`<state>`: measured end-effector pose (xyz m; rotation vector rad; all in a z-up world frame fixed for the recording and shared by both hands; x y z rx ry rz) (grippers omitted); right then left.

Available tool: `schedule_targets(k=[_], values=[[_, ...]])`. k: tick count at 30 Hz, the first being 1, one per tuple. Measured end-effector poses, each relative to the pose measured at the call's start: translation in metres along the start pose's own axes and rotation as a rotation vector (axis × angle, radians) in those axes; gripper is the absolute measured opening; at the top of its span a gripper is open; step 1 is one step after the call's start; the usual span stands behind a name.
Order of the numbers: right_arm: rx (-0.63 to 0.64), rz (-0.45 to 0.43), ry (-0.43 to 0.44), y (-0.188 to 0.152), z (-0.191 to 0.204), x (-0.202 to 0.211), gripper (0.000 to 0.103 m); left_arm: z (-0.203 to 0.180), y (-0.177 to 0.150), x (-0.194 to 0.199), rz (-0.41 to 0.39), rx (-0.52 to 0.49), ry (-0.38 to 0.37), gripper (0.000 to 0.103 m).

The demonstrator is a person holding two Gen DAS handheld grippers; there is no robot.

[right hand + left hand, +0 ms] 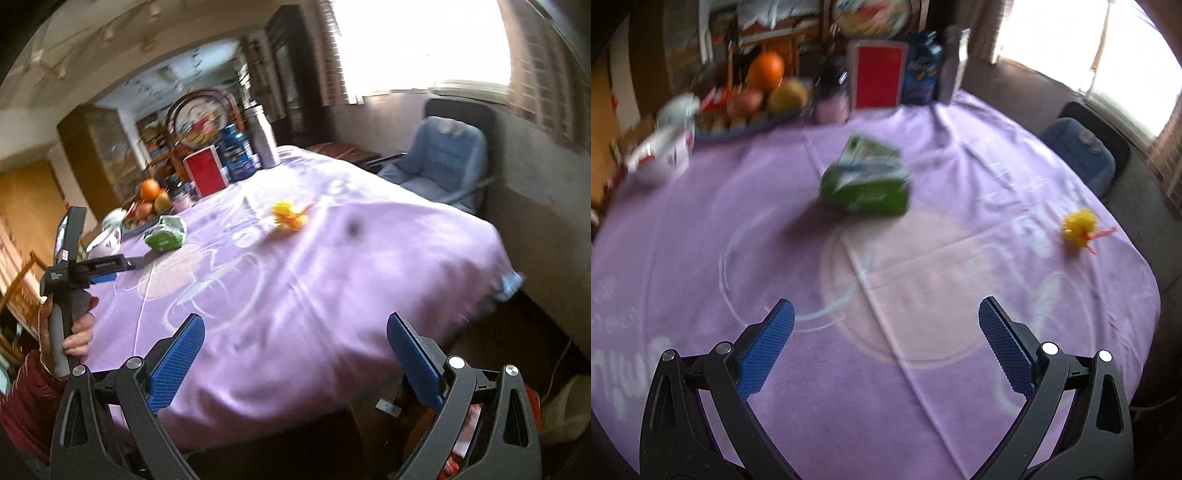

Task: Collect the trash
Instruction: 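Grasp the yellow mesh fruit net with the right gripper while the left gripper approaches the green tea carton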

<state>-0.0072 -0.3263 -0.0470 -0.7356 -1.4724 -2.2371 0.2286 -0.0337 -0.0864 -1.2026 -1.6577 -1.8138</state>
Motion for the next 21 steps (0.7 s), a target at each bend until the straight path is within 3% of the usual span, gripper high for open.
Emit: schedule_targets(k=[3, 10, 15, 18, 21], values=[[0.023, 0.034, 0.033, 0.021, 0.017, -0.031, 0.097, 0.014, -0.002, -0.017, 0.070, 0.046, 0.002, 0.096], [-0.024, 0.098, 0.045, 0.071, 0.030, -0.118, 0.097, 0.027, -0.006, -0.033, 0.113, 0.092, 0.012, 0.096], [-0.065, 0.095, 0.015, 0.091, 0.023, -0.157, 0.097, 0.026, -0.008, -0.037, 0.107, 0.059, 0.052, 0.096], [-0.099, 0.106, 0.012, 0.098, 0.018, -0.179, 0.097, 0.016, -0.012, -0.044, 0.121, -0.027, 0.140, 0.097], [-0.129, 0.115, 0.016, 0.101, 0.014, -0.196, 0.097, 0.017, -0.012, -0.044, 0.115, -0.018, 0.133, 0.097]])
Point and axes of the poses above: each gripper's, at about its wrist camera, not at the fingertips, and x roughly against the way its jaws point, z to its left, y to its top, the point moved 6 cm from there along -x, roughly the way its jaws point, and after that the axes turned 4 degrees about -x, right-handed, at the moved point
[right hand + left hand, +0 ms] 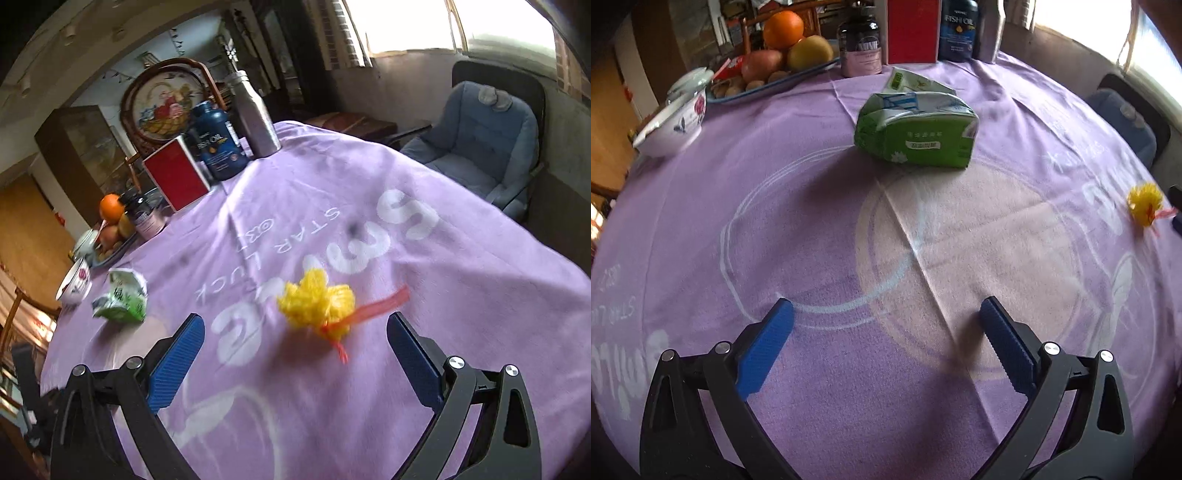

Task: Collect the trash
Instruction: 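Grasp the yellow mesh fruit net with the right gripper while the left gripper approaches the green tea carton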

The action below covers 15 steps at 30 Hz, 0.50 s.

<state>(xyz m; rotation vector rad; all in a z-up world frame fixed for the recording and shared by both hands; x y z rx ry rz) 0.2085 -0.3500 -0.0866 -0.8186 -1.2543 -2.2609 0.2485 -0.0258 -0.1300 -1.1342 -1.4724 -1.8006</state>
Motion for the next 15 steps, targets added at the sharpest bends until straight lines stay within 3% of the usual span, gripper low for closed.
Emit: schedule_targets(k=[6, 10, 12, 13, 15], values=[[-0.020, -0.018, 0.004, 0.010, -0.003, -0.018, 0.097, 0.000, -0.001, 0.000, 0.000, -0.005, 0.007, 0.098], [-0.059, 0.096, 0.016, 0.009, -0.009, -0.044, 0.097, 0.001, -0.001, -0.001, 0.000, -0.004, 0.007, 0.098], [-0.055, 0.093, 0.012, 0.009, -0.008, -0.045, 0.096, 0.001, 0.000, -0.001, 0.000, -0.005, 0.007, 0.098], [-0.050, 0.092, 0.002, 0.009, -0.007, -0.045, 0.094, 0.000, 0.000, -0.001, 0.000, -0.005, 0.007, 0.098], [-0.046, 0.097, 0.005, 0.008, -0.005, -0.047, 0.071, 0.001, 0.000, -0.001, 0.000, -0.005, 0.006, 0.098]])
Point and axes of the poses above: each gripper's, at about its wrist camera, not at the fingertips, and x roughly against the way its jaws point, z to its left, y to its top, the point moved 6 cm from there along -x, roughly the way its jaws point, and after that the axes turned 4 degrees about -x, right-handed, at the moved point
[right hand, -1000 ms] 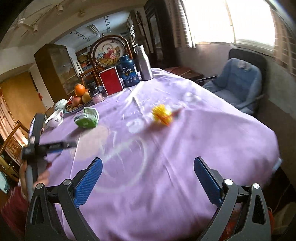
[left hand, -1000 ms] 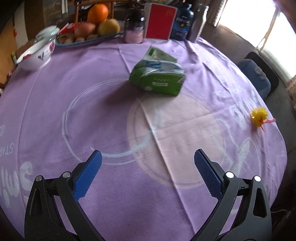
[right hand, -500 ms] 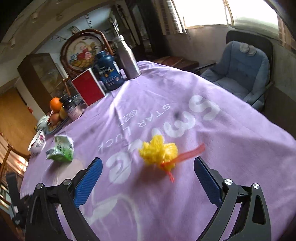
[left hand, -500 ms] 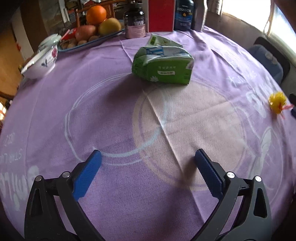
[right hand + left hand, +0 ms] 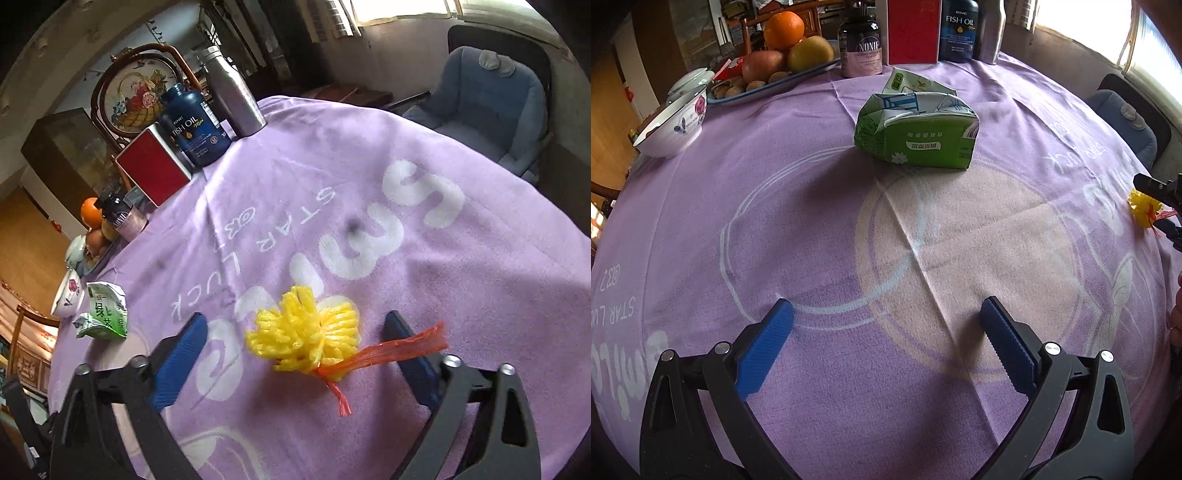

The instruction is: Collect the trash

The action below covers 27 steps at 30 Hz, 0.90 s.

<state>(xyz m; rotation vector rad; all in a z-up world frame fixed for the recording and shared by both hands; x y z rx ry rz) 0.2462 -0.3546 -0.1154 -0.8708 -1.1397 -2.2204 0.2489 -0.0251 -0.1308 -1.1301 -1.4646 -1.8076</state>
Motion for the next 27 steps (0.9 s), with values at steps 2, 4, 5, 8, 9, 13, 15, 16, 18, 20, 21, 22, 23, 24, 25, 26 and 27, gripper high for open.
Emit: schedule_targets(k=[2, 4, 5, 8, 9, 13, 15, 16, 18, 20, 21, 22, 23, 24, 25, 26, 27], values=[[-0.015, 0.006, 0.017, 0.000, -0.002, -0.001, 0.052, 0.000, 0.000, 0.000, 0.000, 0.000, 0.000, 0.098], [-0.036, 0.006, 0.040, 0.000, -0.004, -0.001, 0.049, 0.000, 0.000, 0.000, 0.000, 0.000, 0.000, 0.098], [-0.035, 0.007, 0.043, 0.000, -0.004, -0.001, 0.048, -0.001, 0.000, 0.000, 0.000, 0.000, 0.000, 0.098], [0.000, 0.018, 0.088, -0.003, 0.004, 0.001, 0.046, 0.000, 0.000, 0.000, 0.001, 0.001, -0.003, 0.098], [0.018, 0.023, 0.098, -0.004, 0.008, 0.001, 0.046, 0.000, 0.000, 0.000, 0.003, -0.001, -0.008, 0.097], [0.042, 0.060, 0.106, -0.007, 0.014, -0.004, 0.047, 0.005, 0.008, 0.003, -0.005, 0.023, -0.042, 0.097], [0.040, 0.061, 0.109, -0.007, 0.014, -0.004, 0.048, 0.009, 0.017, 0.006, -0.013, 0.049, -0.039, 0.097], [0.035, 0.060, 0.114, -0.007, 0.013, -0.004, 0.048, 0.008, 0.027, 0.006, -0.012, 0.042, -0.050, 0.097], [0.027, 0.060, 0.121, -0.007, 0.012, -0.003, 0.047, 0.008, 0.046, 0.003, -0.012, 0.036, -0.049, 0.097], [0.022, 0.060, 0.124, -0.007, 0.012, -0.004, 0.047, 0.011, 0.063, 0.002, -0.030, 0.077, -0.054, 0.097], [0.019, 0.060, 0.126, -0.007, 0.011, -0.004, 0.047, 0.009, 0.072, 0.000, -0.039, 0.087, -0.069, 0.097], [0.017, 0.059, 0.127, -0.007, 0.011, -0.004, 0.047, 0.007, 0.078, -0.001, -0.046, 0.083, -0.080, 0.097], [0.013, 0.058, 0.129, -0.007, 0.011, -0.004, 0.047, 0.003, 0.085, -0.003, -0.054, 0.072, -0.080, 0.097], [0.008, 0.057, 0.132, -0.007, 0.010, -0.004, 0.047, -0.001, 0.091, -0.005, -0.064, 0.059, -0.070, 0.097], [-0.001, 0.056, 0.138, -0.006, 0.009, -0.004, 0.047, -0.005, 0.095, -0.005, -0.076, 0.043, -0.054, 0.097], [-0.009, 0.055, 0.143, -0.006, 0.009, -0.005, 0.048, -0.008, 0.100, -0.007, -0.092, 0.022, -0.026, 0.097], [-0.016, 0.054, 0.148, -0.006, 0.008, -0.005, 0.048, -0.012, 0.103, -0.009, -0.105, 0.003, 0.005, 0.097]])
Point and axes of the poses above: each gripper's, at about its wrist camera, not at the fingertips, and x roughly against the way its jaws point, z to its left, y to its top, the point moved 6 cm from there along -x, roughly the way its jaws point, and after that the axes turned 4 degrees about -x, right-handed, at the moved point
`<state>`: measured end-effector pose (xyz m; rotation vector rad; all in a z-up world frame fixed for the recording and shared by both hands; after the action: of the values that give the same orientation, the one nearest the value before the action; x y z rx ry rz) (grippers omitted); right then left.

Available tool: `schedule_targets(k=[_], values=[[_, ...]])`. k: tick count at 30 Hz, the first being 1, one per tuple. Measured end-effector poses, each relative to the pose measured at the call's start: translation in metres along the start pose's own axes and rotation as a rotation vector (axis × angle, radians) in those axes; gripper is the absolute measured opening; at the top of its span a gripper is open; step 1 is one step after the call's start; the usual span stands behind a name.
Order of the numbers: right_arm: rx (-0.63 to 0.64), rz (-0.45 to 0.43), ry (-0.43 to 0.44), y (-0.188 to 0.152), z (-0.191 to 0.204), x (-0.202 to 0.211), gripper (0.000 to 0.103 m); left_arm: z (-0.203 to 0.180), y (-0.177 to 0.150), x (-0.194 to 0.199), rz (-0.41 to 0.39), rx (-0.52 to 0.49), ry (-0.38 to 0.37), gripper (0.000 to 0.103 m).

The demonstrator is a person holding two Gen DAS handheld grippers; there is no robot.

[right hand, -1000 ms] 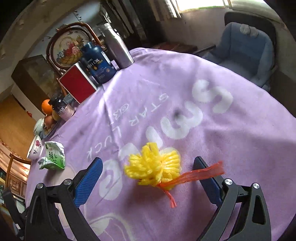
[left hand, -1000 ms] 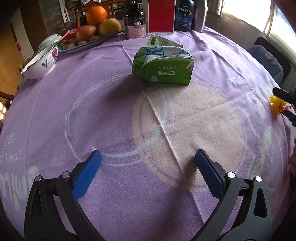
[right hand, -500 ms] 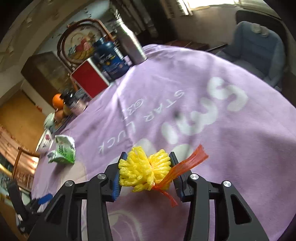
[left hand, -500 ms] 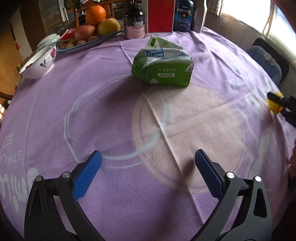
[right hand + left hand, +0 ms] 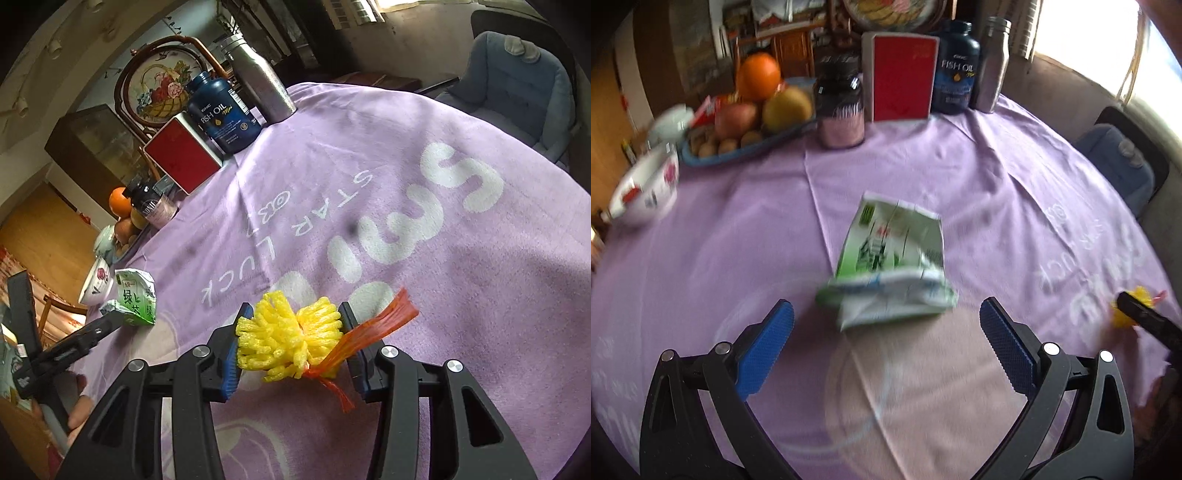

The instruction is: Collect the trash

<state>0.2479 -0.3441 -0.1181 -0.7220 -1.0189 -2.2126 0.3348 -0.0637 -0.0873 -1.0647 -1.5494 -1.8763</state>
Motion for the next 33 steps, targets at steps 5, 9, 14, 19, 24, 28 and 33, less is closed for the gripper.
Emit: schedule_targets(k=[5, 9, 14, 19, 24, 28, 33], values=[[-0.011, -0.001, 0.015, 0.001, -0.001, 0.000, 0.050, -0.008, -0.001, -0.020, -0.007, -0.051, 0.031, 0.097], [-0.003, 0.001, 0.021, 0.000, 0.001, 0.000, 0.054, 0.003, -0.007, -0.039, 0.029, -0.027, 0.033, 0.096], [-0.006, 0.002, 0.036, 0.000, 0.002, 0.000, 0.057, 0.011, -0.001, -0.036, -0.001, 0.024, -0.034, 0.086], [-0.008, 0.002, 0.042, 0.001, 0.002, 0.000, 0.058, -0.001, 0.001, -0.030, -0.043, -0.037, 0.006, 0.084], [-0.007, 0.004, 0.046, 0.000, 0.002, 0.000, 0.059, -0.007, -0.001, -0.015, -0.078, -0.080, 0.033, 0.084], [-0.001, 0.006, 0.043, 0.000, 0.004, 0.000, 0.061, -0.010, -0.001, 0.017, -0.124, -0.087, 0.007, 0.084], [0.047, 0.016, -0.008, 0.000, 0.010, -0.003, 0.058, -0.016, -0.016, 0.055, -0.153, -0.092, -0.039, 0.084]])
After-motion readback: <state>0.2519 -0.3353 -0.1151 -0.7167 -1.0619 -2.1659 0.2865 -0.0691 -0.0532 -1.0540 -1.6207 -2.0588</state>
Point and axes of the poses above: each gripper's, at about its wrist camera, not at the fingertips, and x roughly against the way its jaws point, z to its left, y to its top, the point moved 6 cm from there along -x, roughly the way its jaws point, and after that the axes turned 4 degrees about -x, right-handed, at the moved point
